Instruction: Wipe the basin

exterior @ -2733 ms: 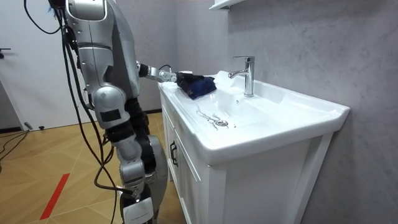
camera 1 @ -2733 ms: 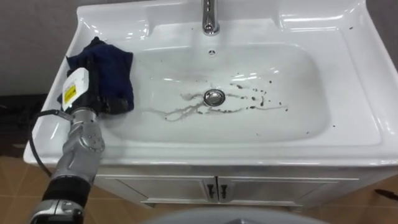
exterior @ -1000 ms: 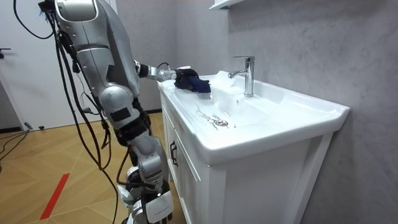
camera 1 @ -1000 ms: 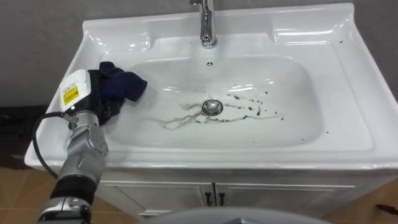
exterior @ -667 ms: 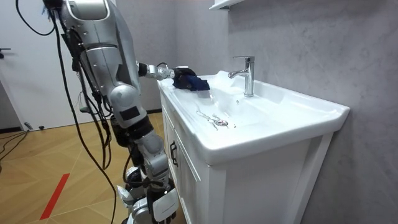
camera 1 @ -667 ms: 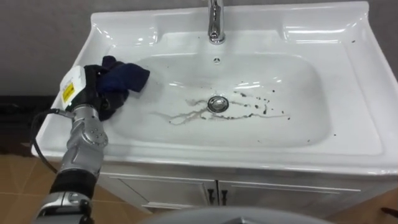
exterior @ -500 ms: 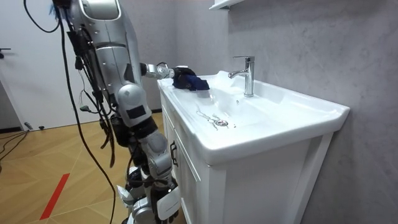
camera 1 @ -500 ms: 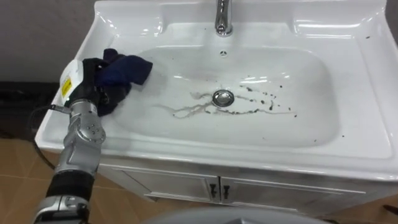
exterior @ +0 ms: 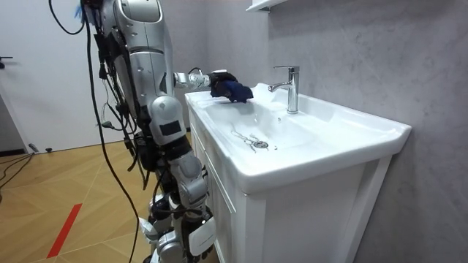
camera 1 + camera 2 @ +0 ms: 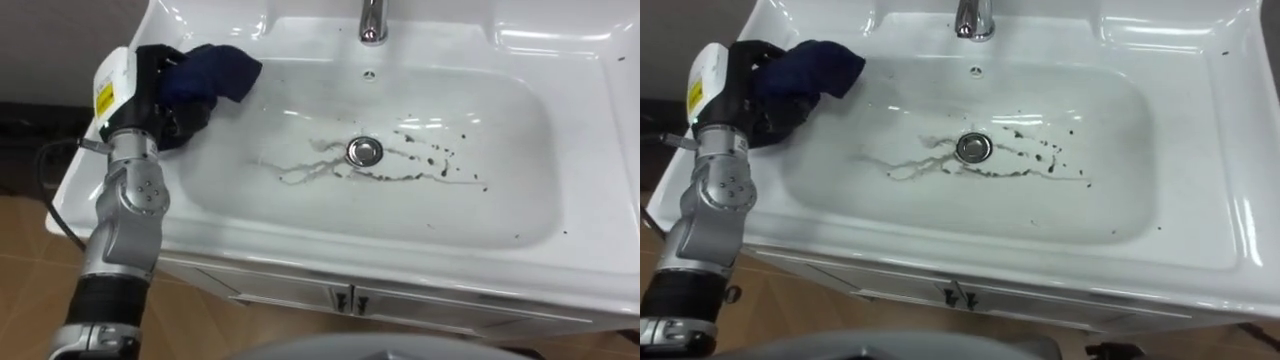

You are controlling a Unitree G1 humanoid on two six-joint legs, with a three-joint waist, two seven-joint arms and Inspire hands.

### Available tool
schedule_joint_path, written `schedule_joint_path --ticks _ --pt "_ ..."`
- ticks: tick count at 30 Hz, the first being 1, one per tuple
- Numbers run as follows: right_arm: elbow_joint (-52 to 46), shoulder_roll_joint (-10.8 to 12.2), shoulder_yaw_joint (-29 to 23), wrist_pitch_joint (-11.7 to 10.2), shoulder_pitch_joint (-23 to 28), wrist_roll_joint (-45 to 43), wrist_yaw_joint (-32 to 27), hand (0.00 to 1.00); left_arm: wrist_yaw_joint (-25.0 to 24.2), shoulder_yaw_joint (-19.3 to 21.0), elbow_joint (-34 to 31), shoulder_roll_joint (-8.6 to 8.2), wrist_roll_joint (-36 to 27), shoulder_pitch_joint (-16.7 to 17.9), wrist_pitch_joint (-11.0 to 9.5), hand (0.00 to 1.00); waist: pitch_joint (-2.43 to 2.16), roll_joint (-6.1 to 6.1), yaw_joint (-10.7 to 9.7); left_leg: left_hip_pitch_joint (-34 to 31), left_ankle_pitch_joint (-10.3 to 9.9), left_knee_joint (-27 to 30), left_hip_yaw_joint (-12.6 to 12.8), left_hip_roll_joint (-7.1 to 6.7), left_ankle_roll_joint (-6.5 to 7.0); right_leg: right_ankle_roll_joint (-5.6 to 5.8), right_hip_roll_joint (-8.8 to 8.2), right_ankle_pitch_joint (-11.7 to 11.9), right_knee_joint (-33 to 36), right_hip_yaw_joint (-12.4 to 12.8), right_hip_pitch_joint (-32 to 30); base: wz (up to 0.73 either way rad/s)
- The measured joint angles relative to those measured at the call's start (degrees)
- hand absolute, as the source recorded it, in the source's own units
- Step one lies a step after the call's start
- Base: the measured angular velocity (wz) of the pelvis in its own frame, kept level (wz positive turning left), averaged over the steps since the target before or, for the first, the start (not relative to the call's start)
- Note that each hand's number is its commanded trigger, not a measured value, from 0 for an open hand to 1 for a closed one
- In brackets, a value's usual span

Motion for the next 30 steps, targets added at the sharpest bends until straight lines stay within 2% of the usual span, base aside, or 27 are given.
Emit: schedule_joint_path --ticks 4,9,21,27,30 --pt "0.03 0.14 -0.02 -1.03 0.09 -0.04 0.21 0.00 0.07 -2.65 -1.00 0.12 0.21 0.00 -0.50 1.00 -0.01 0.01 -0.99 -0.75 0.00 0.08 -0.49 -0.06 0.00 0.01 -0.04 0.01 -0.01 -0.61 -0.38 0.08" --pt "-0.06 0.29 0.00 -1.34 1.04 0.30 0.37 0.00 0.06 -3.63 -1.07 0.12 1.99 0.00 -1.62 1.00 -0.08 0.14 -1.50 -0.80 0.00 0.23 -0.51 -0.07 0.00 0.01 -0.04 0.01 -0.01 -0.68 -0.38 0.02" --pt "0.05 0.57 1.28 -0.52 1.83 2.68 0.88 0.00 -0.29 -5.85 -1.06 0.21 3.98 0.01 -1.12 1.00 -0.32 0.61 -1.44 -0.74 0.01 0.31 -0.33 -0.17 0.02 0.08 -0.03 0.09 -0.74 -0.44 -0.35 0.00" --pt "0.28 0.39 1.60 -0.54 1.77 4.24 0.90 0.00 -1.67 -6.18 -1.06 0.37 9.77 0.01 -1.02 1.00 -0.15 0.75 -1.44 -0.80 0.01 0.09 0.38 -0.12 0.02 0.08 0.04 0.08 -0.92 0.49 -0.69 -0.05" --pt "0.33 0.28 1.31 -0.56 1.80 4.50 0.91 0.00 -2.14 -7.39 -1.05 0.77 11.98 0.02 -0.30 1.00 -0.11 0.78 -1.48 -0.98 0.01 0.09 0.29 -0.12 0.01 0.07 0.05 0.09 -0.86 0.54 -0.59 -0.01"
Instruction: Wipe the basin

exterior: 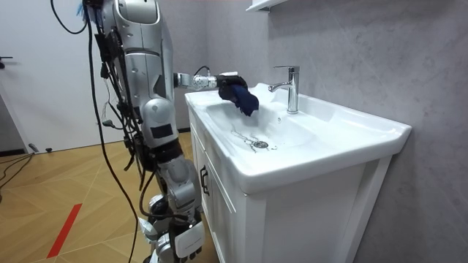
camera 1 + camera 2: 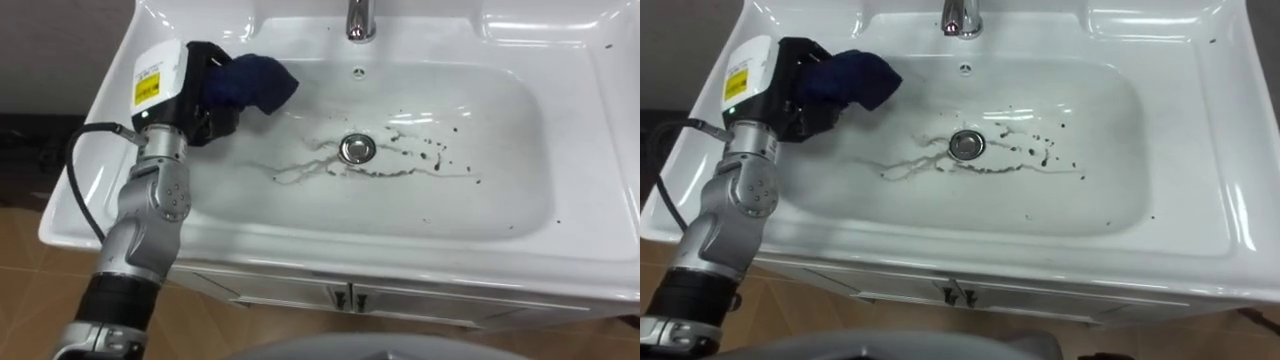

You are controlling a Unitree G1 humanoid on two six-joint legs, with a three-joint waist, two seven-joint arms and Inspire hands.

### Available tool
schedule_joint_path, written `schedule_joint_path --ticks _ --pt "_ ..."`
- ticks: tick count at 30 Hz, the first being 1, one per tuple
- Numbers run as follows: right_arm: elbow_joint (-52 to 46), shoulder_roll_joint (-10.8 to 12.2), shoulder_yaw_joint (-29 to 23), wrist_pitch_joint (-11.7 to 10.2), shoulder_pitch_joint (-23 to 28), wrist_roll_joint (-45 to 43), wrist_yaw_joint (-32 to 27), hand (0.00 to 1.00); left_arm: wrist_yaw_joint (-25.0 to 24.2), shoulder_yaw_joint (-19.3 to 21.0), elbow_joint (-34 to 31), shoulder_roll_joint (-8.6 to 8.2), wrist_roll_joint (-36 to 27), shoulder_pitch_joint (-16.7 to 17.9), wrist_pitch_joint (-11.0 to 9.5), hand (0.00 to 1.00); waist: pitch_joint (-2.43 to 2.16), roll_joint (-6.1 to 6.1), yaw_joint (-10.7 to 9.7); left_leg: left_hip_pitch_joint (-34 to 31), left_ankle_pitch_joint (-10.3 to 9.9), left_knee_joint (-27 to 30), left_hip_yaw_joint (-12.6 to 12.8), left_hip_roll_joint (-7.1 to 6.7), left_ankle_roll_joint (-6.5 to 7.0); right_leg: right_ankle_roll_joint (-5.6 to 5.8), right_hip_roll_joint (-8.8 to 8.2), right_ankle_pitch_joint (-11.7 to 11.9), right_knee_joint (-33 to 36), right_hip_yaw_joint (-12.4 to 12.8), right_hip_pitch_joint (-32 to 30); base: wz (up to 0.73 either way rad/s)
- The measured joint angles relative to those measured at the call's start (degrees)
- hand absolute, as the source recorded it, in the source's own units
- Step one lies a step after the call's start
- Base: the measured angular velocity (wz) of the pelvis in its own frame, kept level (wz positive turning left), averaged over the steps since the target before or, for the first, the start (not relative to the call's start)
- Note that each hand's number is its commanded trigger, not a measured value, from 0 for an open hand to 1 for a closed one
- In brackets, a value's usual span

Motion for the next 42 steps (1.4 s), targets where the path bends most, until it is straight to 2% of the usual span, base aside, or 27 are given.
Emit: schedule_joint_path --ticks 4,6,10,17,19,24,27,31,35,39,42 --pt "-0.17 -0.44 -0.58 0.04 -0.09 -0.06 -0.07 0.00 -0.44 -1.68 2.82 0.06 3.42 0.00 0.65 1.00 -0.03 0.35 -0.15 0.03 -0.01 0.03 0.06 0.02 -0.01 -0.01 -0.01 0.01 0.08 -0.02 0.09 0.00" --pt "-0.37 -0.48 -0.56 0.18 -0.10 -0.10 -0.21 0.00 -0.84 -2.67 4.79 0.05 4.68 0.01 1.46 1.00 0.10 0.57 -0.15 0.01 -0.01 0.05 0.06 0.05 -0.01 -0.01 0.00 0.01 0.09 -0.02 0.02 0.00" --pt "-0.57 -0.52 -0.52 1.09 -0.23 -0.10 -0.57 0.00 -3.38 -3.55 7.75 0.06 6.21 0.00 3.26 1.00 -0.10 1.05 -0.16 -0.82 -0.01 0.39 0.06 0.12 -0.01 -0.01 0.00 0.01 0.44 -0.07 -0.79 0.00" --pt "-0.38 -0.54 -0.30 1.33 -0.62 -0.08 -0.57 0.00 -5.70 -4.30 10.22 -0.12 7.83 0.00 3.76 1.00 -0.01 1.25 -0.67 -0.88 -0.02 0.43 0.96 0.21 0.00 0.00 -0.02 -0.01 0.90 0.51 -1.61 -0.04" --pt "-0.38 -0.51 -0.23 1.45 -0.68 -0.03 -0.68 0.00 -6.52 -4.32 11.51 -0.11 7.82 -0.02 3.81 1.00 0.02 1.20 -1.50 -0.71 -0.02 0.45 1.08 0.16 0.00 0.02 -0.05 -0.02 0.96 0.58 -1.49 0.00" --pt "-0.37 -0.50 -0.27 2.66 -0.39 -0.09 -1.15 0.00 -8.28 -4.43 13.26 -0.11 7.82 -0.16 3.85 1.00 0.03 1.18 -1.72 0.33 -0.02 0.33 1.67 0.23 0.01 0.02 0.04 -0.02 1.00 1.84 -0.87 -0.11" --pt "-0.61 -0.52 -0.33 3.65 -0.21 -0.18 -1.49 0.00 -9.71 -4.46 13.43 -0.12 7.82 -0.42 3.86 1.00 0.04 1.14 -1.81 0.47 -0.02 0.33 1.67 0.24 0.01 0.02 0.07 -0.02 0.99 1.88 -0.85 0.00" --pt "-0.51 -0.52 -0.35 3.95 -0.24 -0.41 -1.96 0.00 -10.48 -4.50 13.83 -0.23 7.83 -0.53 3.86 1.00 0.04 0.95 -1.89 0.60 -0.02 0.31 1.73 0.23 0.00 0.02 0.06 -0.02 0.98 1.89 -0.76 0.00" --pt "-0.54 -0.49 -0.27 5.10 -0.98 -1.45 -2.45 0.00 -10.62 -5.63 14.42 -0.31 7.80 -0.87 4.00 1.00 -0.16 0.59 -1.89 0.04 -0.02 0.39 2.35 0.29 0.00 0.02 0.02 -0.02 0.98 1.85 -0.98 0.00" --pt "-0.61 -0.48 -0.22 5.95 -2.02 -1.73 -3.19 0.00 -11.98 -8.27 14.66 -0.33 7.80 -1.61 5.13 1.00 -0.43 0.00 -1.88 0.05 -0.02 0.41 3.22 0.30 0.01 0.04 -0.10 -0.03 0.98 1.88 -0.98 -0.01" --pt "-0.60 -0.47 -0.22 6.30 -3.01 -1.72 -3.26 0.00 -12.91 -8.81 14.66 -0.68 7.76 -1.95 5.45 1.00 -0.42 -0.07 -1.88 0.01 -0.02 0.47 3.29 0.31 0.01 0.05 -0.09 -0.03 1.01 1.98 -1.10 -0.01"
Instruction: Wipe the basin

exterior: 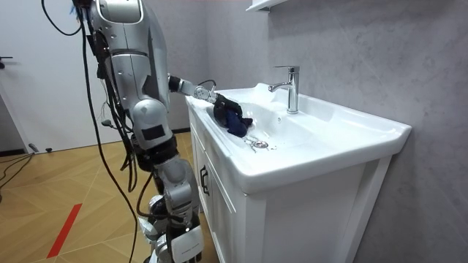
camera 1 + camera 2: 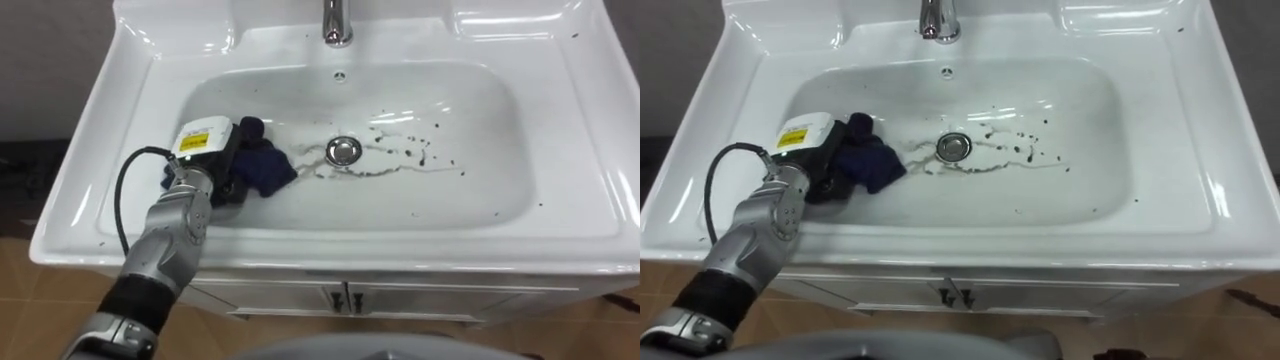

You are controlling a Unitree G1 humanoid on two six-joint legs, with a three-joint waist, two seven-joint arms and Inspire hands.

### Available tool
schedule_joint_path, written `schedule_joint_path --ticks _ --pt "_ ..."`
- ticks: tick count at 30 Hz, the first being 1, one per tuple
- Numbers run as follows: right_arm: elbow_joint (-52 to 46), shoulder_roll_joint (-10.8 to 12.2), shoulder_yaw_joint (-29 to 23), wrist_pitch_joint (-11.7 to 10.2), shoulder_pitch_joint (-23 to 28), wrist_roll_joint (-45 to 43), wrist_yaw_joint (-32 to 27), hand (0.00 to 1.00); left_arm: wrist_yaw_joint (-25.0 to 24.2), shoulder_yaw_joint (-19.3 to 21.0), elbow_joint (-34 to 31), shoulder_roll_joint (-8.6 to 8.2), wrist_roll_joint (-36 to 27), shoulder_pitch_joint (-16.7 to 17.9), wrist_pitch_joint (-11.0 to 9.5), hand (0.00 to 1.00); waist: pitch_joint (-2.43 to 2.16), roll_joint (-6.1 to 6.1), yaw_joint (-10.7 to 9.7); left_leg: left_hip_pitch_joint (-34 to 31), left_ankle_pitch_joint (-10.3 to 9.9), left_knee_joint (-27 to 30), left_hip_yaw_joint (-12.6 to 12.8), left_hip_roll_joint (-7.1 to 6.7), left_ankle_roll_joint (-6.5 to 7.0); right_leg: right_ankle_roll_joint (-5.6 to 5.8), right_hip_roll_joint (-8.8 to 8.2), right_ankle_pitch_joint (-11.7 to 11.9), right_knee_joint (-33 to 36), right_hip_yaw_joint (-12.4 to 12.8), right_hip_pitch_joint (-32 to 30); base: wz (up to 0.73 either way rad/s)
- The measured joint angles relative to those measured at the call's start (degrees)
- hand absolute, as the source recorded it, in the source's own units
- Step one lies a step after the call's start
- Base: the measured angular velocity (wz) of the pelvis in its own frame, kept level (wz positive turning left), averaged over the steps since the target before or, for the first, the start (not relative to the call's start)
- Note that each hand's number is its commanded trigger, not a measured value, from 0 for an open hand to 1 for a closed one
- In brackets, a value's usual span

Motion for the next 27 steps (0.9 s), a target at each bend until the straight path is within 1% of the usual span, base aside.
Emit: schedule_joint_path --ticks 5,6,7,8,9,11,12,13,15,17,18,19,20,21,22,23,24,25,26,27 --pt "-0.02 0.00 0.16 -0.02 -0.97 1.20 -0.65 0.00 -0.50 -0.29 1.25 -0.17 -0.22 -1.40 -0.02 1.00 0.01 0.04 0.36 -0.35 0.00 0.40 0.12 0.18 -0.01 -0.03 0.13 0.01 0.08 0.00 -0.50 0.00" --pt "-0.19 -0.12 0.26 -0.03 -1.05 1.62 -0.85 0.00 -0.50 -0.68 2.34 -0.30 -0.89 -2.42 -0.02 1.00 0.01 0.04 0.46 -0.83 -0.01 1.06 0.52 0.24 -0.01 -0.04 0.08 0.01 0.13 0.01 -0.83 0.00" --pt "-0.30 -0.21 0.56 -0.02 -1.24 1.73 -1.08 0.00 -0.50 -1.08 3.77 -0.49 -1.48 -3.56 -0.02 1.00 0.04 0.12 0.50 -1.02 -0.01 1.30 1.49 0.40 -0.01 -0.05 0.07 0.01 0.08 0.03 -1.00 0.00" --pt "-0.30 -0.20 0.58 -0.02 -1.39 1.73 -1.28 0.00 -0.50 -1.09 4.72 -0.77 -1.83 -4.25 -0.02 1.00 0.04 0.14 0.50 -1.12 -0.01 1.46 1.59 0.43 -0.01 -0.06 0.07 0.00 0.11 0.03 -1.09 -0.06" --pt "-0.33 -0.22 0.58 -0.03 -1.74 1.73 -1.59 0.00 -0.49 -1.06 6.52 -1.39 -2.52 -5.50 -0.02 1.00 0.05 0.23 0.51 -1.43 -0.02 1.76 1.72 0.52 -0.01 -0.09 0.08 -0.01 0.16 0.00 -1.32 -0.07" --pt "-0.41 -0.23 0.39 -0.09 -3.28 2.22 -2.80 0.00 -0.45 -0.88 9.31 -2.86 -2.89 -8.13 -0.03 1.00 0.10 0.81 0.19 -2.91 -0.01 2.04 3.01 0.81 0.00 -0.21 0.12 0.00 1.18 -0.10 -3.14 -0.03" --pt "-0.34 -0.23 0.27 -0.11 -3.69 2.58 -3.12 0.00 -0.39 -0.87 9.95 -3.24 -2.94 -8.75 -0.07 1.00 0.11 0.96 0.06 -3.35 0.00 2.06 3.06 0.84 0.01 -0.22 0.12 0.01 1.40 -0.07 -3.63 0.04" --pt "0.01 -0.23 -0.19 -0.13 -4.57 4.74 -3.75 0.00 -0.14 -0.88 11.27 -4.04 -3.30 -10.10 -0.10 1.00 0.17 1.15 0.04 -4.12 0.02 2.06 3.07 0.88 0.03 -0.24 0.14 -0.01 2.17 -0.01 -4.80 0.05" --pt "0.07 -0.19 -0.19 -0.17 -5.61 9.02 -4.61 0.00 0.43 -0.93 13.40 -4.83 -5.34 -12.22 -0.21 1.00 0.31 1.37 -0.03 -5.11 0.08 2.19 3.14 0.97 0.14 -0.25 0.19 -0.01 2.71 0.10 -6.05 0.00" --pt "0.13 -0.23 -0.03 -0.53 -6.53 12.85 -5.15 0.00 1.42 -1.13 15.97 -5.30 -6.66 -14.15 -0.90 1.00 0.53 1.70 -0.13 -5.92 0.21 2.34 3.21 0.98 0.35 -0.27 0.17 0.02 3.10 0.23 -6.94 0.00" --pt "0.39 -0.29 -0.06 -0.80 -7.11 14.86 -5.36 0.00 1.74 -1.10 17.80 -5.64 -7.47 -15.66 -1.58 1.00 0.67 1.90 -0.23 -6.70 0.21 2.89 3.25 0.98 0.36 -0.29 0.10 -0.01 4.04 0.53 -8.07 -0.08" --pt "0.51 -0.09 -0.17 -1.22 -8.15 15.56 -5.78 0.00 2.22 -0.91 19.08 -5.70 -7.71 -17.12 -2.07 1.00 0.81 2.13 -0.55 -8.07 0.21 3.63 3.47 1.09 0.36 -0.29 0.06 -0.06 4.91 0.81 -9.56 -0.10" --pt "0.51 0.13 -0.16 -1.63 -8.68 15.72 -6.06 0.00 2.58 -0.92 19.79 -5.72 -7.91 -17.41 -2.33 1.00 0.88 2.24 -0.76 -8.72 0.24 3.88 3.66 1.16 0.41 -0.29 0.04 -0.06 5.20 0.83 -10.18 -0.08" --pt "0.50 0.67 -0.14 -2.60 -9.60 16.76 -6.58 0.00 3.29 -0.94 20.95 -5.70 -9.25 -18.41 -2.77 1.00 0.98 2.37 -1.34 -9.54 0.38 3.91 3.87 1.22 0.63 -0.32 0.01 -0.04 5.96 0.92 -11.41 -0.04" --pt "0.41 1.08 -0.10 -3.56 -10.15 17.42 -6.88 0.00 4.07 -0.96 22.27 -5.94 -10.73 -19.42 -3.29 1.00 1.00 2.37 -1.61 -10.29 0.49 3.91 4.01 1.22 0.77 -0.37 0.00 -0.08 6.59 1.17 -12.54 -0.06" --pt "0.39 1.23 0.03 -3.98 -10.44 17.44 -6.93 0.00 4.30 -1.02 22.81 -5.99 -11.46 -19.94 -3.50 1.00 1.06 2.30 -1.59 -10.54 0.54 3.93 4.24 1.22 0.85 -0.41 -0.04 -0.13 7.08 1.35 -13.07 -0.08" --pt "0.38 1.35 0.10 -4.52 -10.95 17.31 -7.23 0.00 4.87 -1.12 24.20 -6.13 -12.20 -21.02 -4.30 1.00 1.12 2.29 -1.69 -11.17 0.61 3.99 4.32 1.22 0.93 -0.41 -0.06 -0.17 7.28 1.47 -13.86 -0.05" --pt "0.53 1.39 0.11 -4.58 -11.62 16.96 -7.94 0.00 5.43 -1.13 25.54 -6.19 -13.36 -22.15 -4.95 1.00 1.21 2.23 -2.05 -11.85 0.67 4.24 4.31 1.20 1.02 -0.42 -0.18 -0.15 7.92 1.37 -14.75 0.00" --pt "0.58 1.37 0.12 -4.67 -12.46 16.68 -8.97 0.00 6.17 -1.20 26.88 -6.08 -14.77 -23.20 -5.53 1.00 1.40 2.07 -2.34 -12.82 0.72 5.02 4.41 1.18 1.11 -0.43 -0.40 -0.20 9.05 1.39 -15.88 0.00" --pt "0.63 1.32 0.28 -4.78 -12.95 16.96 -9.37 0.00 6.57 -1.23 27.28 -5.95 -15.71 -23.59 -5.71 1.00 1.44 2.01 -2.47 -13.35 0.72 5.36 4.52 1.15 1.12 -0.45 -0.54 -0.32 9.54 1.43 -16.61 -0.09"
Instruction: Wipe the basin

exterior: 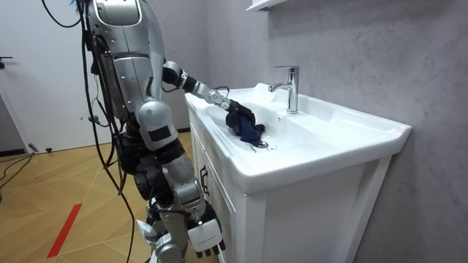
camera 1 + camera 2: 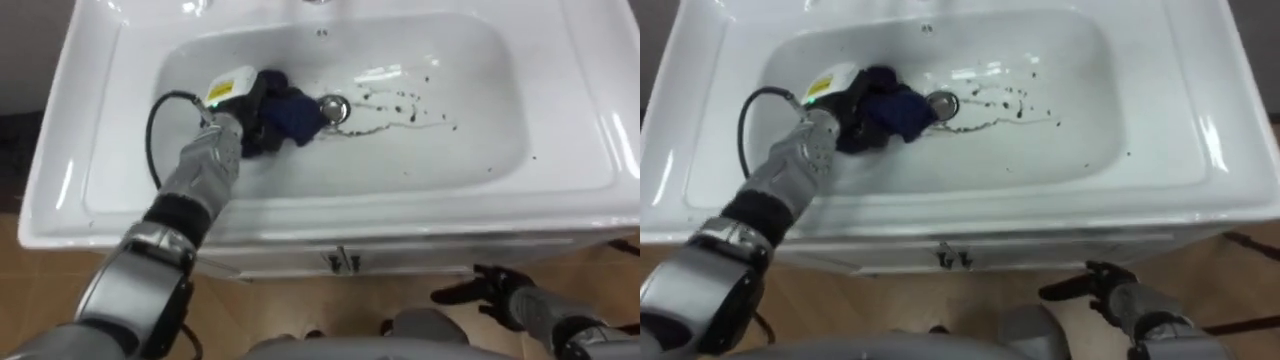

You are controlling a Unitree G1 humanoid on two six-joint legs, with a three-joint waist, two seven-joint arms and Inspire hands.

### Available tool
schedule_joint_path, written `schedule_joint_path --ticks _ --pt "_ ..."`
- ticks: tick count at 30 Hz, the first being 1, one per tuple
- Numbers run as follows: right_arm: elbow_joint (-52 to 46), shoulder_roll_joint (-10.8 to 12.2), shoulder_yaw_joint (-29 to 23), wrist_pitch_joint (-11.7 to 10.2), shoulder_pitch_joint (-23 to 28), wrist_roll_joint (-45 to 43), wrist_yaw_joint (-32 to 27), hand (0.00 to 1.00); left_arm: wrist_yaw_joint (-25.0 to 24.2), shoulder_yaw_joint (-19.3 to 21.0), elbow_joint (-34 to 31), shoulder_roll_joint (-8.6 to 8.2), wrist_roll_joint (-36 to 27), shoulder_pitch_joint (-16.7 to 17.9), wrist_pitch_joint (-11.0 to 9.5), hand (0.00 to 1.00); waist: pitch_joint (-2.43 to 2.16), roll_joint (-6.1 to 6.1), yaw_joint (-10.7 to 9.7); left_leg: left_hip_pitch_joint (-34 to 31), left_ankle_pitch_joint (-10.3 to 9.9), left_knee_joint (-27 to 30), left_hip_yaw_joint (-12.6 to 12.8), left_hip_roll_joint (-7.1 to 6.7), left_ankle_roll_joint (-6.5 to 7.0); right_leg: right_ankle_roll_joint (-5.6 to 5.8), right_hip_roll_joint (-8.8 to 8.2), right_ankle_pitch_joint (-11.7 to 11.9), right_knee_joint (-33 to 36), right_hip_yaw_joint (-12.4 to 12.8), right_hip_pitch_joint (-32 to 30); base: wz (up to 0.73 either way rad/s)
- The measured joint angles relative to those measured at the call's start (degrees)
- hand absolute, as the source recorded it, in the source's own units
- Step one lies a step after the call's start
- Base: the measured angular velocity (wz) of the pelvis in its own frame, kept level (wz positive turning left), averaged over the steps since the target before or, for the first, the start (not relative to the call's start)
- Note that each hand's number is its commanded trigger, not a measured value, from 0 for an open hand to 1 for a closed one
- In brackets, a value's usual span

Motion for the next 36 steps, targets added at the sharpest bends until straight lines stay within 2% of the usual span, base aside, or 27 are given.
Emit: schedule_joint_path --ticks 2,4,8,10,11,12,15,17,20,23,26,28,36 --pt "0.23 -0.22 0.37 -0.52 -1.32 0.91 -0.87 0.00 1.41 0.02 1.44 0.00 -1.92 -1.33 -0.84 1.00 0.21 -0.25 -0.12 -1.41 0.12 0.53 0.21 -0.07 0.19 0.02 -0.17 -0.03 1.34 0.22 -1.93 -0.07" --pt "1.47 -0.17 1.45 -1.56 -2.77 4.26 -2.06 0.00 3.29 -0.35 2.92 -0.33 -5.18 -2.82 -1.99 1.00 1.27 -0.56 -0.88 -3.00 0.29 1.64 0.22 0.16 0.48 0.09 -0.24 0.06 1.56 -0.07 -2.93 0.09" --pt "2.31 0.11 1.48 -2.23 -3.42 6.48 -2.39 0.00 5.22 -0.83 3.07 -1.44 -9.29 -3.90 -3.88 1.00 1.50 -0.08 -2.24 -5.54 0.77 2.10 0.34 0.29 1.17 0.38 -0.42 0.19 2.57 0.25 -5.67 0.08" --pt "3.33 0.12 1.83 -2.41 -3.38 6.58 -2.19 0.00 5.92 -0.98 3.19 -2.77 -11.46 -4.33 -4.45 1.00 1.48 0.50 -3.27 -6.65 0.88 2.24 1.18 0.41 1.36 0.67 -0.52 0.44 2.78 0.76 -7.00 -0.10" --pt "4.08 0.08 2.14 -2.83 -3.40 7.26 -1.94 0.00 6.03 -1.20 3.56 -3.67 -11.73 -5.00 -4.45 1.00 1.71 0.87 -3.77 -7.00 0.93 2.24 1.59 0.42 1.45 0.78 -0.59 0.64 2.87 1.00 -7.54 -0.13" --pt "4.30 0.05 2.34 -2.88 -3.36 7.60 -1.92 0.00 6.23 -1.47 3.55 -3.95 -11.88 -5.29 -4.45 1.00 1.75 1.21 -4.17 -7.20 0.96 2.24 1.69 0.37 1.50 0.84 -0.70 0.70 2.99 1.01 -7.75 -0.06" --pt "5.14 -0.14 3.65 -3.11 -3.31 10.31 -1.90 0.00 7.19 -3.86 3.58 -4.83 -12.02 -7.34 -4.40 1.00 2.34 2.80 -6.66 -8.36 1.38 2.07 1.76 -0.32 2.17 1.13 -1.54 0.57 3.86 0.43 -8.89 0.07" --pt "6.12 -0.46 4.09 -3.62 -3.27 14.63 -1.68 0.00 7.20 -6.70 2.96 -4.99 -13.36 -9.05 -4.05 1.00 2.26 4.10 -6.99 -8.79 1.47 2.10 2.68 -0.79 2.32 1.49 -1.84 -0.01 5.42 1.16 -10.57 -0.02" --pt "6.27 -1.09 4.09 -3.64 -3.17 17.62 -1.33 0.00 7.20 -10.20 1.37 -5.05 -15.00 -9.56 -3.45 1.00 2.30 5.20 -8.15 -8.83 1.47 2.12 3.58 -1.03 2.33 1.81 -2.48 -0.41 5.92 1.40 -10.94 -0.01" --pt "6.27 -2.33 4.12 -4.20 -2.52 20.74 -1.31 0.00 7.24 -12.29 -0.01 -6.48 -15.84 -10.37 -3.51 1.00 2.31 5.32 -9.00 -8.85 1.40 2.60 5.10 -1.38 2.43 1.90 -3.40 -1.24 7.51 1.53 -11.63 -0.04" --pt "6.33 -3.85 4.09 -4.25 -1.90 21.90 -0.58 0.00 7.10 -14.46 -4.07 -6.57 -15.43 -10.33 -3.27 1.00 2.01 5.83 -9.68 -9.64 1.40 2.58 6.00 -1.36 2.43 1.93 -3.49 -1.46 8.19 1.70 -12.47 0.00" --pt "7.42 -4.64 4.09 -4.25 -0.99 25.21 0.30 0.00 7.08 -16.16 -6.71 -6.55 -15.03 -10.29 -2.87 1.00 1.96 5.89 -9.82 -9.88 1.40 2.57 6.39 -1.22 2.43 1.89 -3.46 -1.49 8.26 1.75 -13.10 0.00" --pt "8.61 -4.63 4.37 -4.17 1.45 27.63 1.41 0.00 7.66 -17.15 -10.72 -6.55 -11.69 -10.33 -1.55 1.00 1.96 6.22 -9.83 -10.66 1.39 2.73 6.61 -1.11 2.44 1.72 -3.42 -1.68 8.81 1.79 -14.13 0.00"
